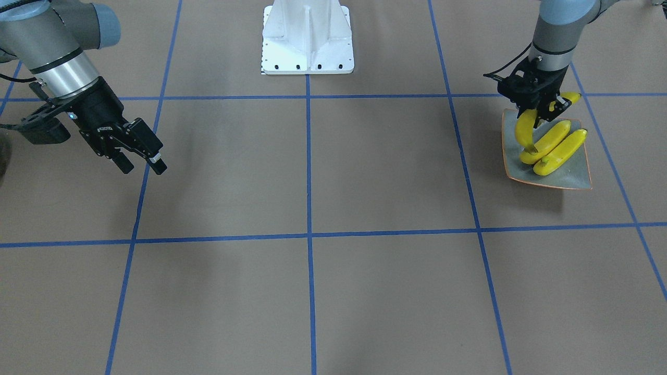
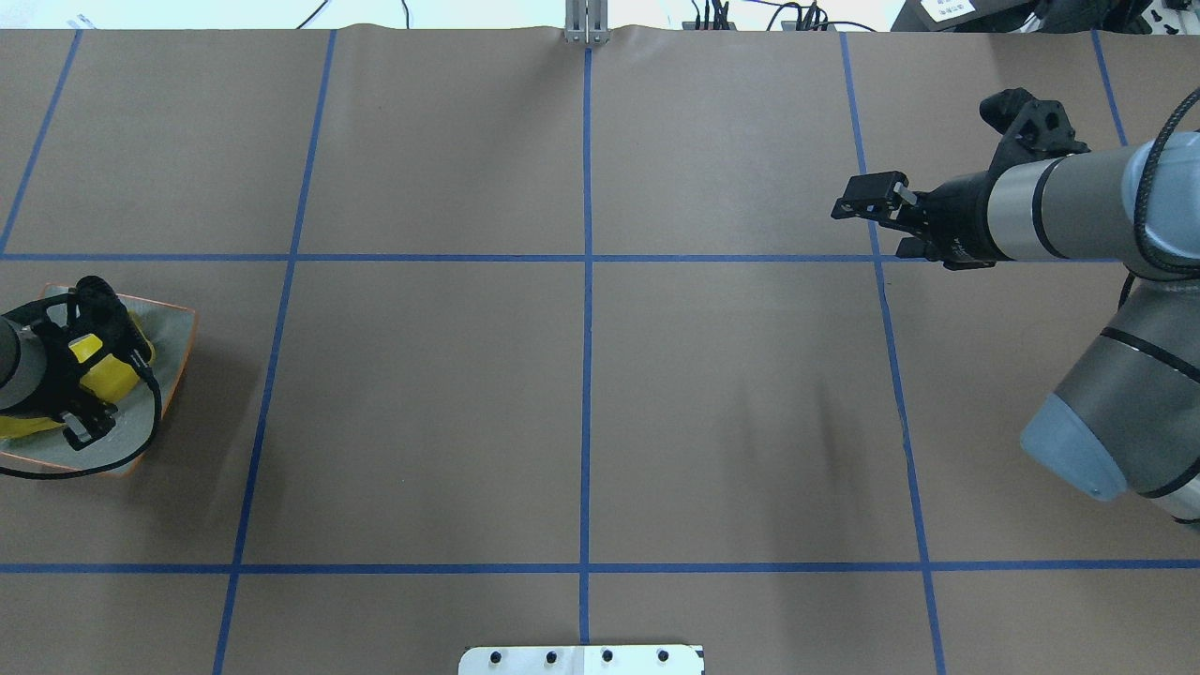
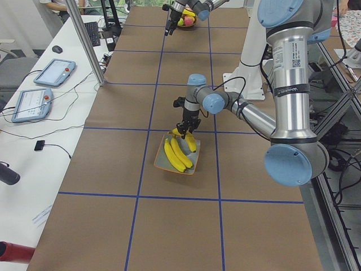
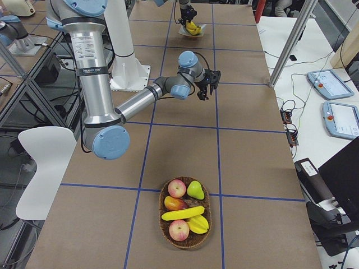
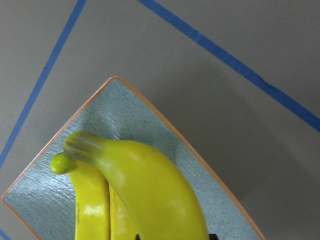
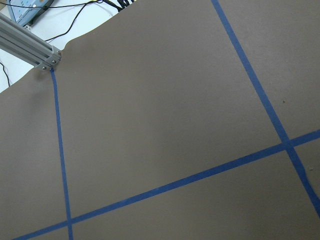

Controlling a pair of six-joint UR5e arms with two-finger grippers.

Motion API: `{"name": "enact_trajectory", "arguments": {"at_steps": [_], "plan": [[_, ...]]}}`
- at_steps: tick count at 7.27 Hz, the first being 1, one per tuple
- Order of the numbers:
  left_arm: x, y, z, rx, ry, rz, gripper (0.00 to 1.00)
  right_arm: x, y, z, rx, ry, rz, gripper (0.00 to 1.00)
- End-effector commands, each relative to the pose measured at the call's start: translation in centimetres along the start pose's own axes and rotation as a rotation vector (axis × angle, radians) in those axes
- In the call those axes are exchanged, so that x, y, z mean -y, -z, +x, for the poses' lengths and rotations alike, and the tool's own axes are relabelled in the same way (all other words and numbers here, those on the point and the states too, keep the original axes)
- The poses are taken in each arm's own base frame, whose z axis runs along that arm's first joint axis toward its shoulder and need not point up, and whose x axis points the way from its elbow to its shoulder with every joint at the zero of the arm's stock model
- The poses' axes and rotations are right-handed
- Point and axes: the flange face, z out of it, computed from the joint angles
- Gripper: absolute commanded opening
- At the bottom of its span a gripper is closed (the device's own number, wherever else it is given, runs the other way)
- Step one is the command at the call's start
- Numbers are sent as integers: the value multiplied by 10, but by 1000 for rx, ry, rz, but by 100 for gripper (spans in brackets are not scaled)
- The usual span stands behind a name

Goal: Transfer all bananas from basket to plate

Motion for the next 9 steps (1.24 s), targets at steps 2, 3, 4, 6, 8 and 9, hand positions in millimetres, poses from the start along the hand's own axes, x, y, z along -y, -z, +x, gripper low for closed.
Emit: {"name": "enact_trajectory", "arguments": {"at_steps": [2, 3, 4, 6, 8, 9], "plan": [[-3, -13, 1, -1, -9, -10, 0, 0, -1, 1, -2, -2, -1, 100], [-2, -19, -1, 0, -7, -19, 0, 0, -1, 1, -2, -1, 0, 100], [-2, -30, -3, -2, -6, -10, 0, 0, -1, 1, -1, -3, 0, 100], [-2, -40, -5, -5, -9, 7, 0, 0, -1, 1, -1, -3, 0, 100], [-2, -44, -6, -4, -12, -1, 0, 0, -1, 1, -1, -5, 0, 100], [-2, -44, -6, -3, -12, -1, 27, 0, -1, 1, -1, -5, -1, 100]]}}
